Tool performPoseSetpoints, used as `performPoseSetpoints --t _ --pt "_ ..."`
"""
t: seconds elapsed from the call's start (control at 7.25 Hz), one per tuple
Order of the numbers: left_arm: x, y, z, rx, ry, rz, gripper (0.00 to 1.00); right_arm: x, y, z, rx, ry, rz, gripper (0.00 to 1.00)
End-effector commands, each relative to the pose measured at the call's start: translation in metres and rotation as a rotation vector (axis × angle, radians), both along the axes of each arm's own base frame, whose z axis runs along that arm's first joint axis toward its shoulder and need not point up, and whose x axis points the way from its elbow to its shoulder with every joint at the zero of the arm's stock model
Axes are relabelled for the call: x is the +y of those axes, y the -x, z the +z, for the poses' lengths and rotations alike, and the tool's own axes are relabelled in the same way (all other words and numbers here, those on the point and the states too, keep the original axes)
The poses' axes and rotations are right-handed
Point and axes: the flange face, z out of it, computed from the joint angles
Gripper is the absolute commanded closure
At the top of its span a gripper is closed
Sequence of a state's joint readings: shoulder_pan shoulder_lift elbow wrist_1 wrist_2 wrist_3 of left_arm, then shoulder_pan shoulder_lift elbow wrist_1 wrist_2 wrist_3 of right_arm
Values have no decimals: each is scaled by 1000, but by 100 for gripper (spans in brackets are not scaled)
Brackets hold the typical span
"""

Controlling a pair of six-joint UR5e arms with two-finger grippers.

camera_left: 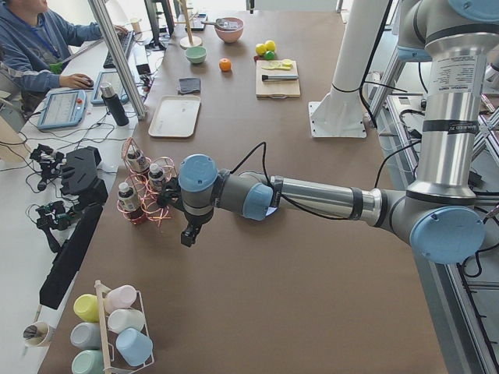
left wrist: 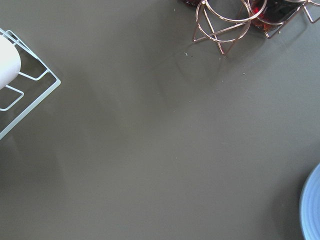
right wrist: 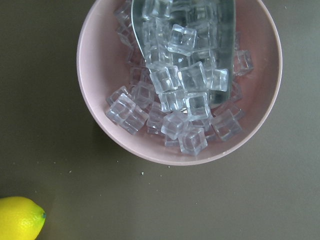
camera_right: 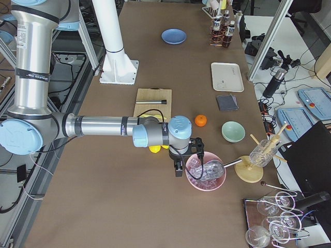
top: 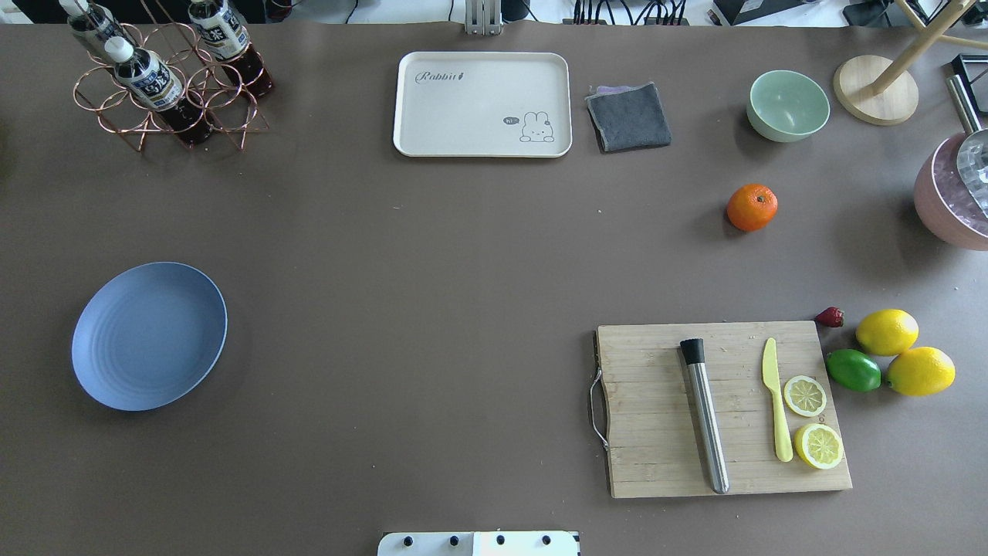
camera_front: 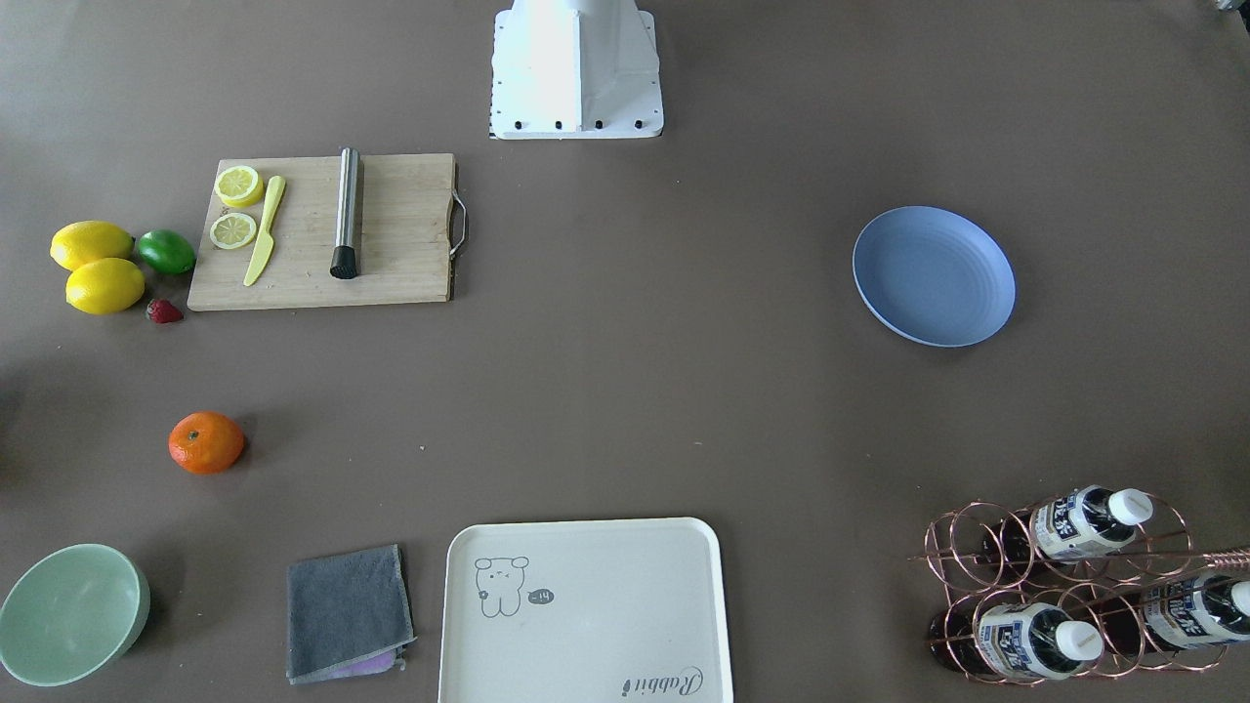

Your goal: Pick orange to plate

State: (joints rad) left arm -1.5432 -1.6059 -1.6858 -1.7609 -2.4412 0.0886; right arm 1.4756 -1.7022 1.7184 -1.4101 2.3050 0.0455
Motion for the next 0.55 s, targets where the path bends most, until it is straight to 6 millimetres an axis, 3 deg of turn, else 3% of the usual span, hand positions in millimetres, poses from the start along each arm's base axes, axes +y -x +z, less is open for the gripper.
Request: performPoseSetpoints --t 0.0,0.28,0.41 --pt "-7 -48 -45 59 -51 8 2 -25 40 -35 26 -128 17 0" --pt "13 -108 -15 83 5 49 2 -44 122 -79 -29 2 135 0" --pt "34 -142 0 65 28 25 2 -45 142 -89 -28 8 138 0"
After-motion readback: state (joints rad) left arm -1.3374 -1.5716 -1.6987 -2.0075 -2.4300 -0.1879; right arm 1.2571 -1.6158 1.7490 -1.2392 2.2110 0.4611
